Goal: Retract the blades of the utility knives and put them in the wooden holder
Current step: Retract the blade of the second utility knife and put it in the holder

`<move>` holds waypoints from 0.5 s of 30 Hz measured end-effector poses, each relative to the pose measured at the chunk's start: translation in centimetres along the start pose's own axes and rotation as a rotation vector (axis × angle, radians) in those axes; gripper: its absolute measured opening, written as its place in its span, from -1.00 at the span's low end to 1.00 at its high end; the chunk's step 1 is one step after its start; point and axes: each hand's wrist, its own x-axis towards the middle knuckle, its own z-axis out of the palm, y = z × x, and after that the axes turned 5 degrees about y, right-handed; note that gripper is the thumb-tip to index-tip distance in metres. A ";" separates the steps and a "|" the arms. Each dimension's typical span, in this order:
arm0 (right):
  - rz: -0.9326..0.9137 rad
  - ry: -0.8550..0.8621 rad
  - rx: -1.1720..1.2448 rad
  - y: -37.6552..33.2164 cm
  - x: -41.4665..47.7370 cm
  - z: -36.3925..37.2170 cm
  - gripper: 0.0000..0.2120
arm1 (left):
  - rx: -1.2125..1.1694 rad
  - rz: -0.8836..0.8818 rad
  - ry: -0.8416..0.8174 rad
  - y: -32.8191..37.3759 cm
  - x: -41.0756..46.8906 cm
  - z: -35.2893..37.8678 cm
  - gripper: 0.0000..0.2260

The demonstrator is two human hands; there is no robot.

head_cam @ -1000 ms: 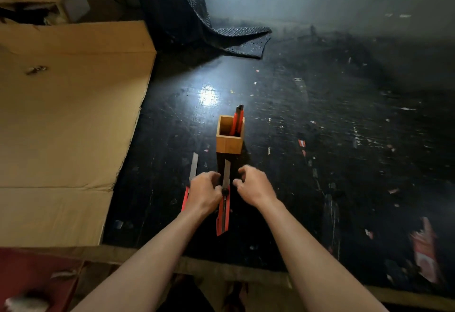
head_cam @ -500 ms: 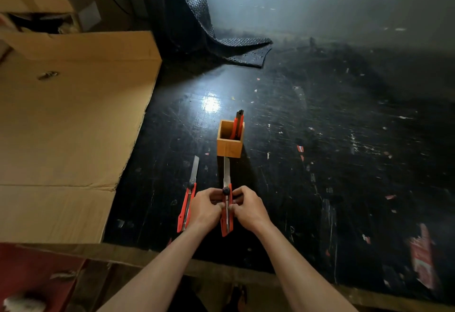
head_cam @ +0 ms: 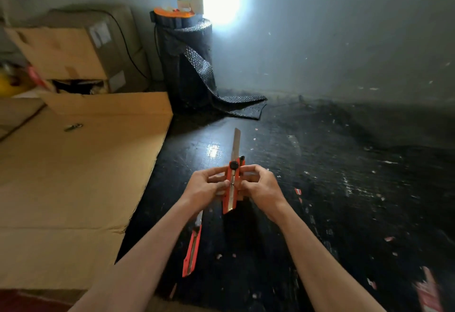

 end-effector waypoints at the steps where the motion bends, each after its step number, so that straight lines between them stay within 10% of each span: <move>1: -0.030 0.000 -0.017 -0.9 0.3 -0.1 -0.76 | -0.029 0.003 -0.026 1.1 0.0 -0.1 -0.63; 15: -0.439 0.162 -0.346 -11.5 2.5 -0.8 -0.81 | -0.088 0.206 0.001 9.7 0.4 0.5 -0.61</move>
